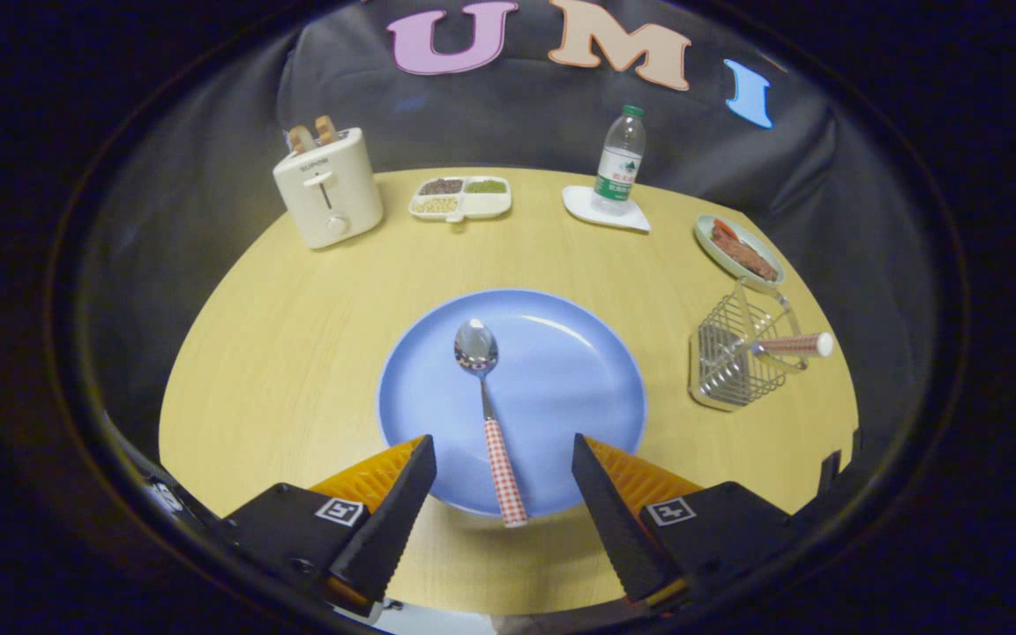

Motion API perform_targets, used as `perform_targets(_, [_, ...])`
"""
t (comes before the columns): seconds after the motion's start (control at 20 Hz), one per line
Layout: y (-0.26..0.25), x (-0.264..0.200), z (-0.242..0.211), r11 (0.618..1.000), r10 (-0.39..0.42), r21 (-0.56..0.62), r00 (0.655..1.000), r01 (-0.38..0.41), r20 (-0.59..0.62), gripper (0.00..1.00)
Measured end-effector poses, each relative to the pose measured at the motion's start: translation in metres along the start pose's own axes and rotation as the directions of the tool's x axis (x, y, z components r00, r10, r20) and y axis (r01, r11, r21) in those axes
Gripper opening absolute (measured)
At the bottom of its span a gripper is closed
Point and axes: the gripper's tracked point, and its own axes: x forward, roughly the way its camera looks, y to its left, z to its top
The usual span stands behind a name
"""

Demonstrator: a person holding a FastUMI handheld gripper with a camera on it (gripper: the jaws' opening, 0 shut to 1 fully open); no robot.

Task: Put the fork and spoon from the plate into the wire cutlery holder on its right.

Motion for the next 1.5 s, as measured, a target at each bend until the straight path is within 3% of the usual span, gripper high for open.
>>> perform_targets(0.2, [0.006,0.011,0.000,0.999,0.036,0.018,0.994,-0.038,0.099,0.97])
perform_targets(0.35, [0.009,0.014,-0.001,0.997,0.063,0.035,0.986,-0.069,0.154,0.89])
perform_targets(0.5, [0.002,0.022,-0.007,0.998,0.049,0.022,0.987,-0.053,0.152,0.70])
perform_targets(0.9, [0.015,0.025,-0.018,0.990,0.130,0.044,0.985,-0.135,0.110,0.20])
perform_targets(1.25, [0.010,0.023,-0.016,0.996,0.087,0.009,0.990,-0.088,0.114,0.09])
perform_targets(1.5, [0.001,0.006,0.015,0.999,0.021,-0.034,0.987,-0.015,0.160,0.09])
